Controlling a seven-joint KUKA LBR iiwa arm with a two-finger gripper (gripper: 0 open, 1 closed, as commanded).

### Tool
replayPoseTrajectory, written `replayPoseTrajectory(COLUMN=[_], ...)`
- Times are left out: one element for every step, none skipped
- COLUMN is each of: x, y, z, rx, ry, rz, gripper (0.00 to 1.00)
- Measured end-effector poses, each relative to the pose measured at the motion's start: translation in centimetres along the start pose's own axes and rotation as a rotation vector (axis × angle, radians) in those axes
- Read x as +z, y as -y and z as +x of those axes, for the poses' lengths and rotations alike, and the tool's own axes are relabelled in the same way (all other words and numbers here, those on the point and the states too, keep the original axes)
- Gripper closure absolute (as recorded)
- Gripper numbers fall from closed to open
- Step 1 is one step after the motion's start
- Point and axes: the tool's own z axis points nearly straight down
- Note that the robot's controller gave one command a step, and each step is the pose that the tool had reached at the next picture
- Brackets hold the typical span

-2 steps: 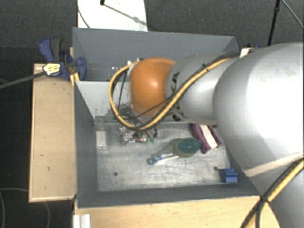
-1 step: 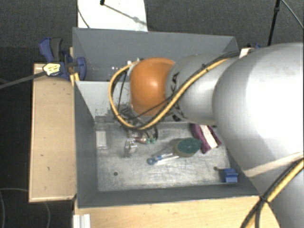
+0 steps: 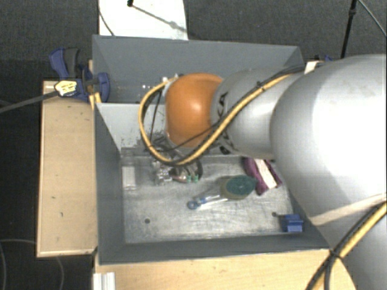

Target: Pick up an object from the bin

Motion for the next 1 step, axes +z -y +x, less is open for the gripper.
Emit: replayPoseTrajectory(x=[0.01], y=[-0.01], z=[0.01], rx=[0.002], ry=[0.0], rz=[0.0], gripper=[0.0])
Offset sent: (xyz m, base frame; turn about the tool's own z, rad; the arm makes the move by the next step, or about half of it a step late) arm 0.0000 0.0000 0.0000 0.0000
